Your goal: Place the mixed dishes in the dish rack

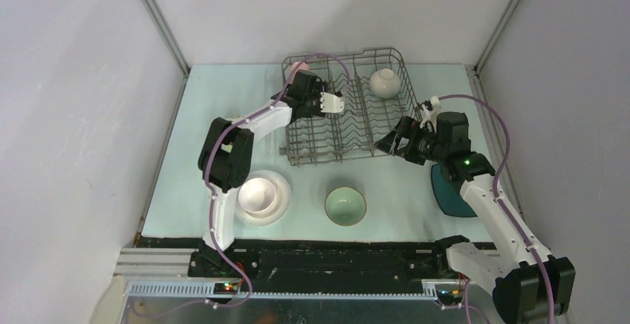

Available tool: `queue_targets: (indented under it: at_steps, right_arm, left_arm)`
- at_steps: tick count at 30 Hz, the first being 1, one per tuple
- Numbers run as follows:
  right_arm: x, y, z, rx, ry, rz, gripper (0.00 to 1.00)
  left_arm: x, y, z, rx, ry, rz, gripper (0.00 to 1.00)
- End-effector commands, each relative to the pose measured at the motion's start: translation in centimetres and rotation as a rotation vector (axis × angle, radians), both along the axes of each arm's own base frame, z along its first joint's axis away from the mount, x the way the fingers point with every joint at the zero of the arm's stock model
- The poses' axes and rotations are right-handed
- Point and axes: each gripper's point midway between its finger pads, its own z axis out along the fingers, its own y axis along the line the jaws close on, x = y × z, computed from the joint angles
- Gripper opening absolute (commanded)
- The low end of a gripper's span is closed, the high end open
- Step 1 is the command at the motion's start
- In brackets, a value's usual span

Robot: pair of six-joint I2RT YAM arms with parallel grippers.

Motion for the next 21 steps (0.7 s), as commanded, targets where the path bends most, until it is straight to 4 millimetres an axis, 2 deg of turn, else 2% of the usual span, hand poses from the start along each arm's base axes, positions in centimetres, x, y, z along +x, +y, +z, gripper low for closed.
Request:
queue_targets:
  at_steps: [1,9,12,16,18,19,20,21]
  right_arm:
    - [0.7,0.2,2.6,0.024,-0.076,0.008,0.96]
    - [0.3,-0.3,2.6,0.005,-0.080,-0.006,0.95]
    - [0.3,-0.4,2.5,0.004,-0.080,-0.009,0.95]
    - [0.4,-0.4,2.6,0.009,-0.078,-0.007,0.96]
    - [0.4,-0.4,2.6,0.011,-0.078,-0.004,0.96]
    - [0.4,-0.3,2.6,0.014,-0.077,0.001,0.96]
    - [0.3,-0.2,2.6,0.016,-0.078,0.006,0.96]
    - [0.3,-0.2,2.6,0.016,-0.077,0.009,0.96]
  left_arm:
    - [1.7,-1.5,4.3,-0.059,-0.115,-0.015,0.01]
    - [1.8,-2.3,2.8,-0.045,-0.077,-0.035,0.00]
    - [1.7,-2.6,2.3,-0.046,-0.063,-0.044,0.06]
    - [1.4,-2.5,2.0,-0.042,-0.046,-0.043,0.34]
    - [1.0,-2.3,1.9,-0.036,-0.028,-0.041,0.65]
    - [0.6,-2.5,1.9,-0.036,-0.014,-0.060,0.91]
    - [0.3,-2.3,1.7,-0.014,0.002,-0.067,0.97]
    - [0.1,-2.2,1.7,-0.006,0.007,-0.067,0.99]
